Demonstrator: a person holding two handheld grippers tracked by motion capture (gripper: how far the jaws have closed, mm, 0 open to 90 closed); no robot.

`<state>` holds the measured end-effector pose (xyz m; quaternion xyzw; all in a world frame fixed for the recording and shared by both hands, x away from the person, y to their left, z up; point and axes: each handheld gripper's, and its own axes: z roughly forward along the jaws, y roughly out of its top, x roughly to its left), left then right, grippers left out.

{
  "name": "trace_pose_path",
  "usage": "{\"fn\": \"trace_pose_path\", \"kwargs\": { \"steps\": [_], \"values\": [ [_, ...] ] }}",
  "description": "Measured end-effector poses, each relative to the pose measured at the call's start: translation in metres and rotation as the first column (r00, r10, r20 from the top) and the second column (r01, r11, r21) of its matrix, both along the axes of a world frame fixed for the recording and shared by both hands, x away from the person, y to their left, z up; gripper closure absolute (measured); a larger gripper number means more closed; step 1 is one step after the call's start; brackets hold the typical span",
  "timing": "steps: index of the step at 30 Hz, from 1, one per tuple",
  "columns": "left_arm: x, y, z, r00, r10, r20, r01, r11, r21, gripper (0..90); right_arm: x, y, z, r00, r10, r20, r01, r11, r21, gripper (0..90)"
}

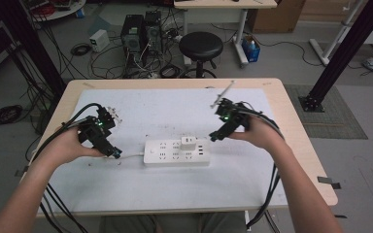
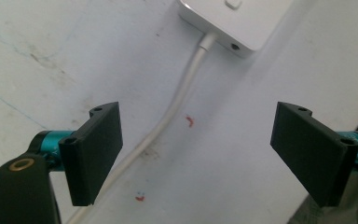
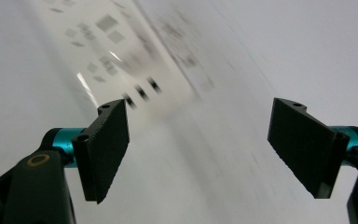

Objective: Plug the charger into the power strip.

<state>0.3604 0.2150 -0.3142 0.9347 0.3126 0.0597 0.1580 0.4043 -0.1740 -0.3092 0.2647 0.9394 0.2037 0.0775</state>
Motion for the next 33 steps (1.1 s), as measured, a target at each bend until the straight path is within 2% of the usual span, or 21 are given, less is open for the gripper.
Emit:
{"fn": "trace_pose_path", "kwargs": {
  "steps": [2, 4, 5, 6, 7, 8, 10, 11, 13, 15, 19, 20, 23, 24, 26, 27, 29, 30, 32, 33],
  "values": [
    [0.002, 0.000, 0.001, 0.9998, 0.007, 0.018, -0.008, 0.9999, 0.006, 16.7, -0.005, -0.024, -0.001, 0.9961, -0.088, -0.002, 0.088, 0.9960, -0.014, 20.2],
    [0.004, 0.001, 0.003, 0.9993, 0.009, 0.036, -0.009, 1.0000, -0.003, 16.7, -0.009, -0.044, -0.004, 0.9870, -0.161, 0.007, 0.161, 0.9861, -0.042, 20.2],
    [0.004, 0.001, 0.003, 0.9993, 0.009, 0.036, -0.009, 1.0000, -0.003, 16.7, -0.009, -0.044, -0.004, 0.9870, -0.161, 0.007, 0.161, 0.9861, -0.042, 20.2],
    [0.006, 0.002, 0.004, 0.9983, 0.021, 0.055, -0.021, 0.9997, -0.016, 16.7, -0.011, -0.054, -0.005, 0.9800, -0.199, 0.002, 0.199, 0.9784, -0.057, 20.2],
    [0.008, 0.004, 0.005, 0.9979, 0.028, 0.059, -0.026, 0.9995, -0.019, 16.7, -0.014, -0.076, -0.010, 0.9562, -0.293, -0.007, 0.291, 0.9526, -0.089, 20.2],
    [0.009, 0.005, 0.005, 0.9975, 0.036, 0.061, -0.035, 0.9991, -0.025, 16.7, -0.014, -0.076, -0.010, 0.9562, -0.293, -0.007, 0.291, 0.9526, -0.089, 20.2],
    [0.012, 0.007, 0.005, 0.9962, 0.052, 0.070, -0.049, 0.9981, -0.037, 16.7, -0.017, -0.096, -0.013, 0.9317, -0.363, -0.019, 0.359, 0.9272, -0.108, 20.2],
    [0.013, 0.008, 0.006, 0.9958, 0.055, 0.073, -0.053, 0.9980, -0.036, 16.7, -0.017, -0.096, -0.013, 0.9317, -0.363, -0.019, 0.359, 0.9272, -0.108, 20.2],
    [0.015, 0.009, 0.006, 0.9940, 0.072, 0.083, -0.068, 0.9964, -0.051, 16.7, -0.020, -0.104, -0.014, 0.9228, -0.385, -0.019, 0.380, 0.9180, -0.112, 20.1],
    [0.016, 0.010, 0.007, 0.9933, 0.082, 0.082, -0.077, 0.9950, -0.065, 16.7, -0.022, -0.115, -0.014, 0.9072, -0.420, -0.023, 0.416, 0.9035, -0.105, 20.1],
    [0.017, 0.012, 0.009, 0.9914, 0.095, 0.091, -0.088, 0.9935, -0.072, 16.7, -0.020, -0.124, -0.011, 0.9025, -0.430, -0.026, 0.426, 0.8998, -0.096, 20.2],
    [0.017, 0.012, 0.009, 0.9909, 0.100, 0.090, -0.093, 0.9925, -0.079, 16.7, -0.020, -0.125, -0.010, 0.8973, -0.441, -0.027, 0.436, 0.8946, -0.096, 20.2],
    [0.018, 0.013, 0.009, 0.9898, 0.108, 0.093, -0.100, 0.9919, -0.078, 16.7, -0.019, -0.127, -0.008, 0.8966, -0.442, -0.030, 0.438, 0.8950, -0.084, 20.2],
    [0.018, 0.012, 0.008, 0.9885, 0.117, 0.096, -0.109, 0.9903, -0.086, 16.7, -0.018, -0.127, -0.007, 0.8977, -0.440, -0.031, 0.437, 0.8968, -0.071, 20.2],
    [0.019, 0.012, 0.008, 0.9890, 0.110, 0.099, -0.103, 0.9918, -0.076, 16.7, -0.018, -0.127, -0.007, 0.8977, -0.440, -0.031, 0.437, 0.8968, -0.071, 20.2],
    [0.020, 0.011, 0.007, 0.9890, 0.112, 0.097, -0.105, 0.9917, -0.074, 16.7, -0.017, -0.126, -0.008, 0.9010, -0.432, -0.034, 0.429, 0.9000, -0.076, 20.2],
    [0.019, 0.010, 0.006, 0.9871, 0.122, 0.103, -0.114, 0.9898, -0.085, 16.7, -0.016, -0.124, -0.009, 0.9041, -0.426, -0.033, 0.422, 0.9027, -0.082, 20.2],
    [0.020, 0.011, 0.006, 0.9881, 0.115, 0.102, -0.108, 0.9912, -0.077, 16.7, -0.016, -0.124, -0.010, 0.9041, -0.426, -0.035, 0.422, 0.9030, -0.079, 20.1],
    [0.020, 0.011, 0.005, 0.9873, 0.121, 0.103, -0.112, 0.9900, -0.086, 16.7, -0.016, -0.122, -0.011, 0.9032, -0.427, -0.040, 0.423, 0.9022, -0.083, 20.2],
    [0.020, 0.012, 0.005, 0.9878, 0.119, 0.101, -0.111, 0.9904, -0.083, 16.7, -0.016, -0.122, -0.011, 0.9060, -0.422, -0.034, 0.418, 0.9045, -0.084, 20.1]
  ]
}}
